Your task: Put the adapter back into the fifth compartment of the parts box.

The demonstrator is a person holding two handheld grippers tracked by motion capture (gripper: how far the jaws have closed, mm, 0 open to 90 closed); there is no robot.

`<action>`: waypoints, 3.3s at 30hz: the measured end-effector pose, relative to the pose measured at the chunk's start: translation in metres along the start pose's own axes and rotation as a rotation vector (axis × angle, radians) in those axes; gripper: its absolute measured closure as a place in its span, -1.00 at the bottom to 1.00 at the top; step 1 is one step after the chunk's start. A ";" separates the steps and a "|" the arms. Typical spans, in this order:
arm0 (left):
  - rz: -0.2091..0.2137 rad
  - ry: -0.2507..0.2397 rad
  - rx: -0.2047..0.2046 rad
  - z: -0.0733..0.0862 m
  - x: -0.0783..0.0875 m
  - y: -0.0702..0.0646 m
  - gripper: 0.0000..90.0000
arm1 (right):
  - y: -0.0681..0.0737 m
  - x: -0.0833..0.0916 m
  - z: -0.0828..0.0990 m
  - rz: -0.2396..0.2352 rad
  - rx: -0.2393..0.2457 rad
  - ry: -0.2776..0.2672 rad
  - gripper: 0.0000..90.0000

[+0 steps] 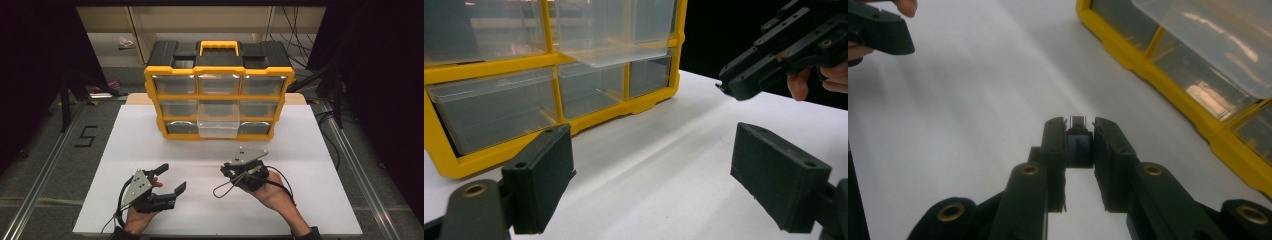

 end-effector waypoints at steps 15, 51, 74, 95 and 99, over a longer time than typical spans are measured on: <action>0.007 0.003 -0.006 0.000 -0.001 -0.003 -0.62 | -0.014 0.023 -0.008 0.038 -0.020 -0.078 0.70; -0.001 0.000 0.005 0.001 -0.001 -0.001 -0.62 | -0.037 0.048 -0.042 0.089 -0.024 -0.174 0.70; 0.005 -0.002 0.003 0.001 0.000 -0.003 -0.62 | -0.049 0.047 -0.078 0.108 -0.014 -0.210 0.70; 0.007 0.005 0.039 0.002 0.001 -0.005 -0.62 | -0.065 0.030 -0.108 0.119 -0.038 -0.211 0.70; 0.007 0.004 0.034 0.002 0.001 -0.005 -0.62 | -0.067 0.027 -0.110 0.123 -0.040 -0.206 0.70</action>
Point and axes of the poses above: each handheld gripper's, and its own axes: x roughly backward along the jaws, z roughly out of its underside, y roughly to its left, the point moved 4 cm from there along -x, roughly forward along the jaws, and after that the axes turned 4 degrees about -x, right-handed, at the moved point
